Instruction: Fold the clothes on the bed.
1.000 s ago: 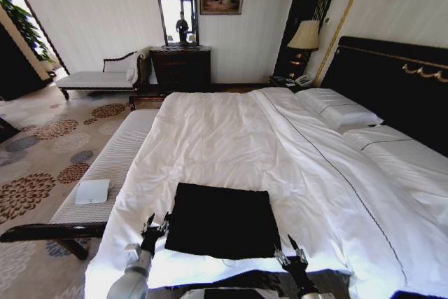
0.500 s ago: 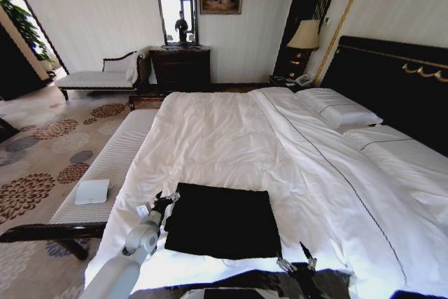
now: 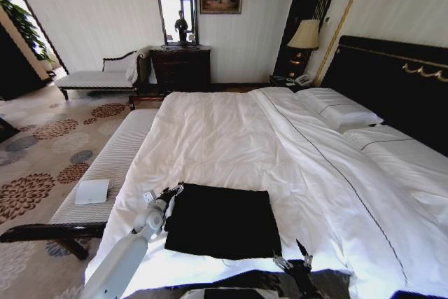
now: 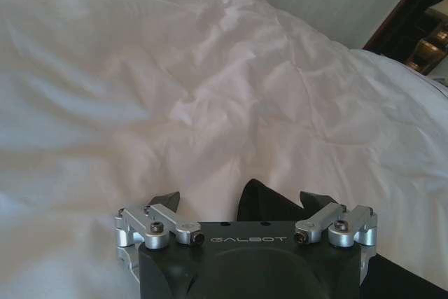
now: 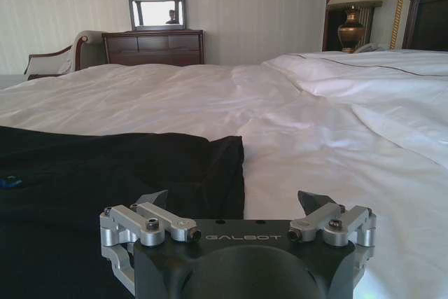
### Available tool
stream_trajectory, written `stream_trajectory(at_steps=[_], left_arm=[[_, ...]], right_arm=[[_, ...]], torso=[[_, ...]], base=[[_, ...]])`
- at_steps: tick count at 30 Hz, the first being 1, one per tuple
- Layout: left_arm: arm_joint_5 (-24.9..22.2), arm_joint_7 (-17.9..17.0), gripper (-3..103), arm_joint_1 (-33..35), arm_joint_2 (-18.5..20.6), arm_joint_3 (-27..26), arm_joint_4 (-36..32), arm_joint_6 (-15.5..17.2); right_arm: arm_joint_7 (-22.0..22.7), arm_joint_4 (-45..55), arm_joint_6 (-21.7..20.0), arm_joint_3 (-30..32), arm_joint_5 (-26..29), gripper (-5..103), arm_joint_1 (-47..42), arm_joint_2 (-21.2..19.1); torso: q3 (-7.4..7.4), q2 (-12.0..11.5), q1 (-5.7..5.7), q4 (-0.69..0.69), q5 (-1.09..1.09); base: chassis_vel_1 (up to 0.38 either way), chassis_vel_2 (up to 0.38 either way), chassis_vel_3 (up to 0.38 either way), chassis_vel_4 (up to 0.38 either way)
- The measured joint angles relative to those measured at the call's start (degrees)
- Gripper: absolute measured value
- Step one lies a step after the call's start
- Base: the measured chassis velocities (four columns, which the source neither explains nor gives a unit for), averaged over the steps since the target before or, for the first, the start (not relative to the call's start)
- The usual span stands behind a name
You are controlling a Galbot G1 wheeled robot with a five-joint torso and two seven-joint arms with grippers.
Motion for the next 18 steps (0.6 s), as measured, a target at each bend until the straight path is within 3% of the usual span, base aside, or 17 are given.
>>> stream_trajectory(at_steps=[3,11,12,18], left_arm=[[0.7,0.7,84,-1.0,-0.6,1.2,0.9,0.0],[1.6,0.9,74,-1.2,-0.8,1.7,1.6,0.1],[1.7,0.9,66,-1.2,-0.8,1.7,1.6,0.1],[2.3,1.1,46,-1.2,-1.1,1.7,1.7,0.1]], right_arm=[[0.0,0.5,-0.4,-0.1,0.0,100,0.0,0.0],[0.1,1.2,-0.5,0.1,0.0,100,-0.3,-0.2],[0.1,1.3,-0.5,0.2,0.0,100,-0.4,-0.2],[0.2,1.7,-0.5,0.3,0.0,100,-0.5,-0.2]], torso=[[-0.01,0.0,0.0,-0.01,0.0],[0.0,0.0,0.0,-0.01,0.0],[0.0,0.0,0.0,-0.01,0.0],[0.0,0.0,0.0,-0.01,0.0]], base=[[0.0,0.0,0.0,0.0],[0.0,0.0,0.0,0.0],[0.0,0.0,0.0,0.0],[0.0,0.0,0.0,0.0]])
